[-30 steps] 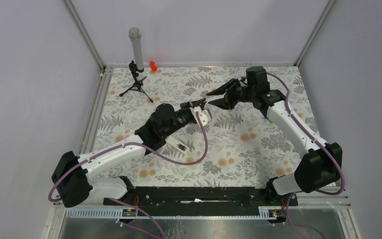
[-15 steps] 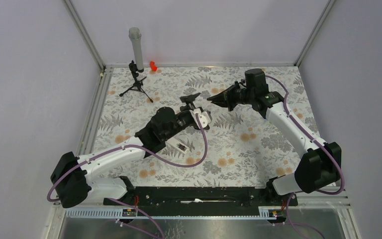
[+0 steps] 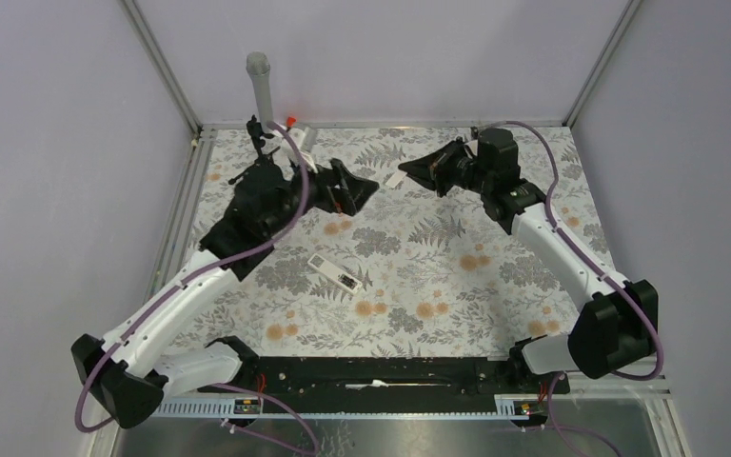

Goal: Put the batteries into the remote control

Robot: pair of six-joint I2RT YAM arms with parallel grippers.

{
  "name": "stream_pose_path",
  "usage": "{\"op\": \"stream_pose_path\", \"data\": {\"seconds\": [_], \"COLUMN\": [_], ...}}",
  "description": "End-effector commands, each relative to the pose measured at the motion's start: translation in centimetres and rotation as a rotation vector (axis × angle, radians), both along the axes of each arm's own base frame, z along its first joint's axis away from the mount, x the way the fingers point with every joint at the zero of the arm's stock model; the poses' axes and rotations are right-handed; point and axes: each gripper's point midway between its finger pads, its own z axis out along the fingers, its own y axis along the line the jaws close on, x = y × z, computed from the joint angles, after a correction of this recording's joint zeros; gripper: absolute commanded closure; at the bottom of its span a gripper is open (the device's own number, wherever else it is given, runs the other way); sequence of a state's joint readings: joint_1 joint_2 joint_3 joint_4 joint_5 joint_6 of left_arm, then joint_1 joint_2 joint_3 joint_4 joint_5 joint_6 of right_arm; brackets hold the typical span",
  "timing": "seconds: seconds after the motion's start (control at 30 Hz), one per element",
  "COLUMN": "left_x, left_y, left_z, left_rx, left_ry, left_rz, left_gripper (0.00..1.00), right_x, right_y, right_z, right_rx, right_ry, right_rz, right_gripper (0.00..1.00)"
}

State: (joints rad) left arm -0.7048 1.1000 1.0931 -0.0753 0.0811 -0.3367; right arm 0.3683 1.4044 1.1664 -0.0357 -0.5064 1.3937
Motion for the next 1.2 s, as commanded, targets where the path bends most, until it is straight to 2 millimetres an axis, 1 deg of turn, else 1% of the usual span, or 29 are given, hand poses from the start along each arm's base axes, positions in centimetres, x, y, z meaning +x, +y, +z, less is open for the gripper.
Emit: {"op": "stream_pose_path", "data": {"seconds": [0.0,0.03,0.07,0.13,0.17,0.27,0.3,0.37,0.43,0.5,0.57,0.67,0.73,0.8,0.87,0.97,1.0,1.07,1.1,1.17], "left_x": [-2.9,-2.6,-2.8,-2.7,-2.6,-1.8,-1.5,-1.2,-1.2,-1.2,-1.2,-1.3,-1.1,-0.8,-0.5,-0.2,-0.1,0.0,0.1,0.2], "left_y": [-0.4,-0.6,-1.1,-2.1,-2.5,-3.3,-3.5,-3.7,-3.9,-3.9,-3.9,-3.6,-3.4,-3.3,-3.3,-3.4,-3.5,-3.5,-3.5,-3.7], "left_z": [2.1,1.7,1.8,2.7,3.6,4.8,4.9,5.0,5.2,5.5,6.0,7.1,7.4,7.4,7.4,7.4,7.5,7.5,7.4,7.1], "left_rx": [-0.389,-0.438,-0.486,-0.594,-0.63,-0.663,-0.661,-0.66,-0.672,-0.697,-0.74,-0.811,-0.834,-0.842,-0.85,-0.856,-0.861,-0.866,-0.863,-0.853], "left_ry": [0.444,0.524,0.593,0.684,0.685,0.694,0.699,0.7,0.704,0.705,0.694,0.662,0.65,0.644,0.64,0.636,0.634,0.627,0.626,0.631], "left_rz": [-0.125,-0.141,-0.186,-0.255,-0.293,-0.321,-0.317,-0.32,-0.332,-0.345,-0.369,-0.401,-0.396,-0.383,-0.371,-0.372,-0.373,-0.375,-0.375,-0.373], "left_gripper": [0.06,0.09,0.12,0.17,0.2,0.27,0.3,0.33,0.36,0.41,0.44,0.43,0.42,0.42,0.48,0.63,0.66,0.7,0.73,0.85], "right_x": [0.4,0.2,0.0,-0.5,-0.8,-1.6,-1.7,-1.8,-1.7,-1.5,-1.5,-1.5,-1.5,-1.5,-1.6,-1.9,-1.9,-2.2,-2.3,-2.5], "right_y": [-0.6,-0.5,-0.3,0.2,0.4,0.8,0.9,1.1,1.1,1.3,1.6,1.6,1.5,1.6,1.7,1.9,2.0,2.1,2.2,2.2], "right_z": [6.5,7.5,8.2,9.3,9.8,11.1,11.3,11.6,11.5,11.4,11.2,11.0,11.0,11.0,11.0,10.7,10.6,10.4,10.4,10.0], "right_rx": [0.048,0.073,0.097,0.14,0.158,0.189,0.188,0.183,0.187,0.202,0.21,0.221,0.225,0.232,0.247,0.255,0.257,0.262,0.261,0.251], "right_ry": [-0.382,-0.428,-0.461,-0.511,-0.531,-0.594,-0.605,-0.62,-0.614,-0.605,-0.596,-0.587,-0.581,-0.574,-0.57,-0.558,-0.553,-0.547,-0.546,-0.537], "right_rz": [-0.036,-0.029,-0.015,0.019,0.033,0.059,0.056,0.052,0.045,0.047,0.051,0.048,0.043,0.045,0.05,0.064,0.067,0.077,0.084,0.091], "right_gripper": [1.0,1.0,1.0,1.0,1.0,1.0,1.0,1.0,1.0,1.0,1.0,1.0,1.0,1.0,1.0,1.0,1.0,1.0,1.0,1.0]}}
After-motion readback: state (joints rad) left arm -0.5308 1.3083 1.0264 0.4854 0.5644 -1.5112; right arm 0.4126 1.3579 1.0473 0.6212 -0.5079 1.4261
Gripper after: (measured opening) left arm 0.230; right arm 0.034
